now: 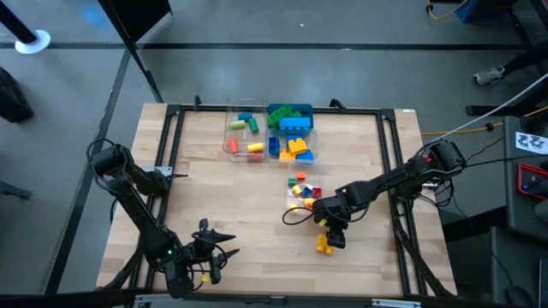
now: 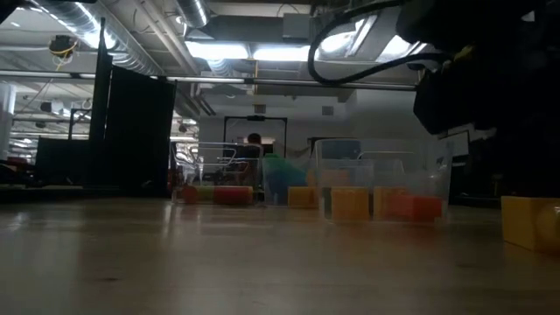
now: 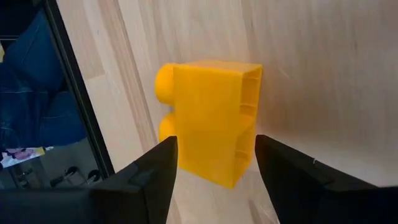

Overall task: Sort blocks by size
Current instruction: Put the yellow 2 stud game piece into the top right transparent bin

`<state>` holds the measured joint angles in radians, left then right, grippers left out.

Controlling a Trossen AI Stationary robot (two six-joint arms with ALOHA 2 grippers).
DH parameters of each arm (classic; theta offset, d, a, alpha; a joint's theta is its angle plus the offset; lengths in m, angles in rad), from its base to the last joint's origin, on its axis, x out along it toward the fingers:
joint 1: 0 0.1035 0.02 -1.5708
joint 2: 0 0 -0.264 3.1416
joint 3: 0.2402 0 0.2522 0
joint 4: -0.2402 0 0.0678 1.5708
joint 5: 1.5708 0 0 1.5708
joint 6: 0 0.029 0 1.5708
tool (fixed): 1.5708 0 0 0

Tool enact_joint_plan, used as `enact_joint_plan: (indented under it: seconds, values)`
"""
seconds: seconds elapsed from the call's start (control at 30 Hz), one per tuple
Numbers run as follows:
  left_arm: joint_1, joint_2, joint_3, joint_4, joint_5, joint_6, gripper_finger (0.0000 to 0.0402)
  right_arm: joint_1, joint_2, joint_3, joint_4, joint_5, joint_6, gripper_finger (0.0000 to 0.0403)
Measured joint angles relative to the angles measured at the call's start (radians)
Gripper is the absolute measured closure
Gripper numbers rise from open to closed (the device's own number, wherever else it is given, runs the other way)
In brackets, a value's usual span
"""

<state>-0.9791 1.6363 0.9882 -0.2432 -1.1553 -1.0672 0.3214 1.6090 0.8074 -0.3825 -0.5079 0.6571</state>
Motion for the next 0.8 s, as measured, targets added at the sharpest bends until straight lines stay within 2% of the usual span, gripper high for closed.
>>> enact_joint_plan:
  seconds: [0.2, 0.3, 0.6, 0.8]
  values:
    - [0.0, 0.0, 0.0, -0.001, 0.0, 0.0, 0.0218, 0.0, 0.027, 0.0, 0.036, 0.0, 0.001, 0.0187]
    - [0.0, 0.0, 0.0, 0.0, 0.0, 0.0, 0.0218, 0.0, 0.043, 0.001, 0.042, -0.021, 0.001, 0.0202]
    - [0.0, 0.0, 0.0, -0.001, 0.0, 0.0, 0.0218, 0.0, 0.045, 0.002, 0.05, -0.056, 0.0, 0.0301]
    - [0.0, 0.0, 0.0, -0.001, 0.0, 0.0, 0.0218, 0.0, 0.043, 0.004, 0.071, -0.141, 0.0, 0.0376]
